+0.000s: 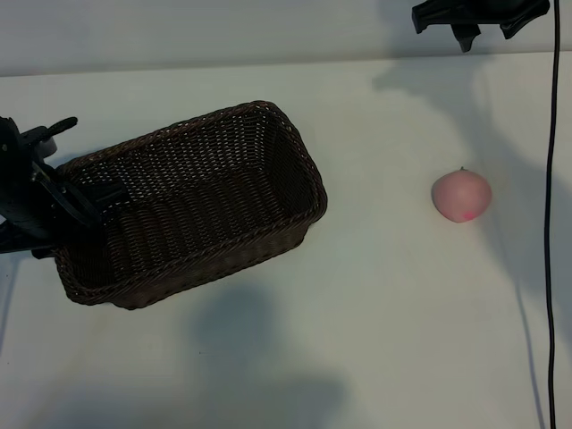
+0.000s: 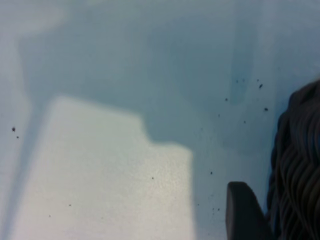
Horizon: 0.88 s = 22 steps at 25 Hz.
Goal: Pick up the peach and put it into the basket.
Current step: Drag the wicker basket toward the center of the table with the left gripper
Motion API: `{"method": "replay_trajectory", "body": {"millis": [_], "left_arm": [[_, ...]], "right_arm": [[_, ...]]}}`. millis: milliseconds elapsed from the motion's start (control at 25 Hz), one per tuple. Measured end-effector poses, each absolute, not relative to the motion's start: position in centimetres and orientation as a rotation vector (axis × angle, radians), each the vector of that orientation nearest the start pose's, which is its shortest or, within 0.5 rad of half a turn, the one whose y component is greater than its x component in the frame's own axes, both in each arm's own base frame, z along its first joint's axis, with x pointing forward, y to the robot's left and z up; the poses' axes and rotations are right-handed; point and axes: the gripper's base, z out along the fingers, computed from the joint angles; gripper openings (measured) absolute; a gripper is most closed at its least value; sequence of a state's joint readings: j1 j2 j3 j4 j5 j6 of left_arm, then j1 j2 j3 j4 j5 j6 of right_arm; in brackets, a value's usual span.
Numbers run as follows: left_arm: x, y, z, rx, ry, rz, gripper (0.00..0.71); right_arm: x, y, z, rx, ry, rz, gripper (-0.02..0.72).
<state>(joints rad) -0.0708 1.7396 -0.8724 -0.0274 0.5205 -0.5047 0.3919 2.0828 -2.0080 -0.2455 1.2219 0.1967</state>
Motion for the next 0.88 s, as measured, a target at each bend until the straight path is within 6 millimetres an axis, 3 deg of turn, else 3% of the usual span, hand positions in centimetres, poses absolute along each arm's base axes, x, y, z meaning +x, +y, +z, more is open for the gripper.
{"method": "replay_trajectory", "body": {"millis": [240,560,880], "left_arm": [[30.2,-2.4,15.8,-0.657,2.771,-0.192,0.278],[30.1,-1.2,19.0,-0.637,2.645,-0.429,0.272],[30.2,-1.4,20.3,-0.582,2.571,-0.614,0.272]], "right_arm": [[42.8,15.4,29.3,-0.322,2.702,-0.178,0.472],[42.8,15.4,29.3,-0.322,2.702,-0.178,0.461],[42.8,15.4,29.3,-0.322,2.702,-0.178,0.440]]}}
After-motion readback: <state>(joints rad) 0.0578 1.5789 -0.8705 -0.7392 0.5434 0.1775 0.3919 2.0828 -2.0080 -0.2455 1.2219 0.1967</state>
